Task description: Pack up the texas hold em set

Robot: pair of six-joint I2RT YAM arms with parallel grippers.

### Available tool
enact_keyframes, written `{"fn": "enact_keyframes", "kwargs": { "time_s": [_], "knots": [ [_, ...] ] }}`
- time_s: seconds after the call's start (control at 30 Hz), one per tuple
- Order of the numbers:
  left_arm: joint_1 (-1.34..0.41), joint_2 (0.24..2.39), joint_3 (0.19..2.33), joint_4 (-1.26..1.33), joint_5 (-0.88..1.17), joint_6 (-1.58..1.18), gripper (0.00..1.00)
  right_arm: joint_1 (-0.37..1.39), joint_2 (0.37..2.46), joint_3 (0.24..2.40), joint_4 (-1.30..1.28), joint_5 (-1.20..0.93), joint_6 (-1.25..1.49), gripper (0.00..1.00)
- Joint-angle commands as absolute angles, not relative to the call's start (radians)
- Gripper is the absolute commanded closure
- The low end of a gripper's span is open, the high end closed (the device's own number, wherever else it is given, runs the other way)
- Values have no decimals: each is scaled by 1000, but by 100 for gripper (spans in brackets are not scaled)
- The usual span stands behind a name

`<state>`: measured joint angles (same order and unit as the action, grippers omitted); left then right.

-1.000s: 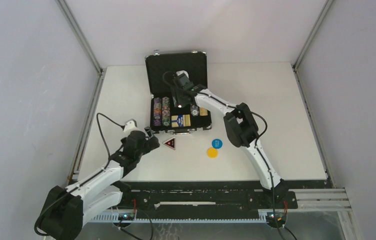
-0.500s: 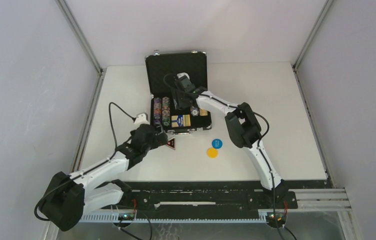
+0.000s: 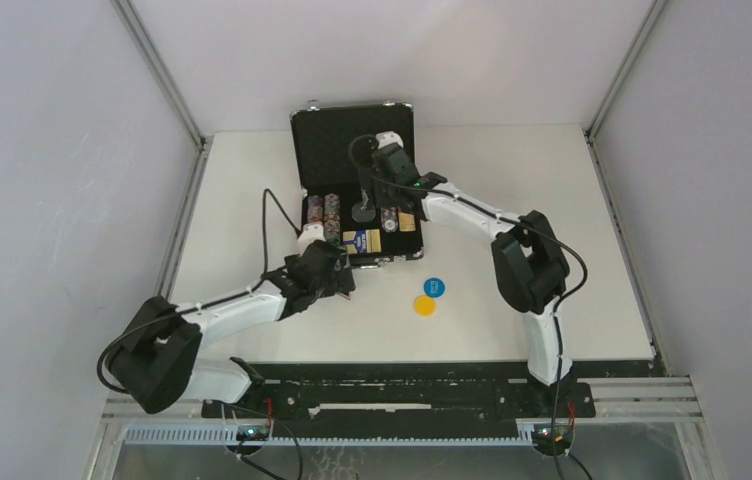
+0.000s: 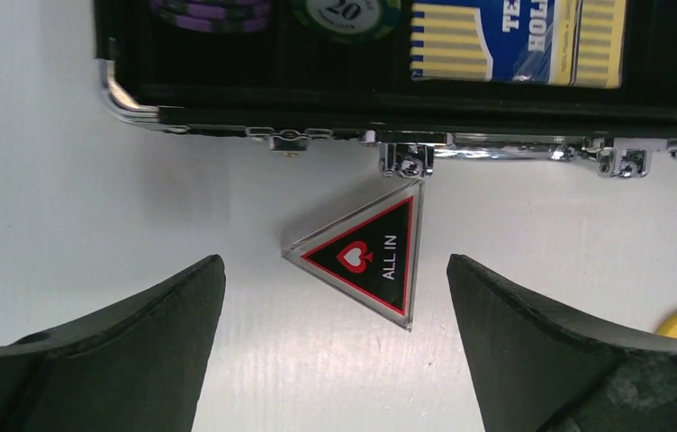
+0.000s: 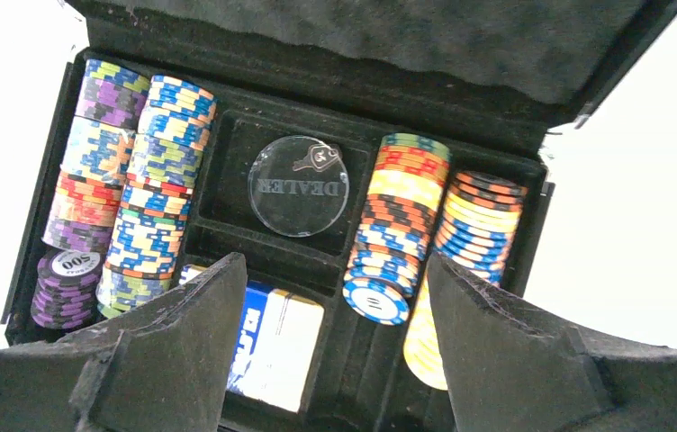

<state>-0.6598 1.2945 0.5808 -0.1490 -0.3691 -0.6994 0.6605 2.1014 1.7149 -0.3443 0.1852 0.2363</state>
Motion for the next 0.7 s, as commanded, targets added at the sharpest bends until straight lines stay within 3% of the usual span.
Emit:
{"fn": "enact_keyframes", "kwargs": {
  "time_s": [0.0, 0.5, 0.67],
  "knots": [
    [-682, 1364, 657, -164, -407, -696, 2, 643, 1982, 1639, -272, 203, 232, 19],
    [-751, 1536, 758, -240, -439, -678, 6, 620, 1914, 1527, -238, 176, 254, 19],
    [-756, 1547, 768, -264, -430, -678, 20, 618, 1914, 1518, -236, 176, 257, 19]
  ]
}}
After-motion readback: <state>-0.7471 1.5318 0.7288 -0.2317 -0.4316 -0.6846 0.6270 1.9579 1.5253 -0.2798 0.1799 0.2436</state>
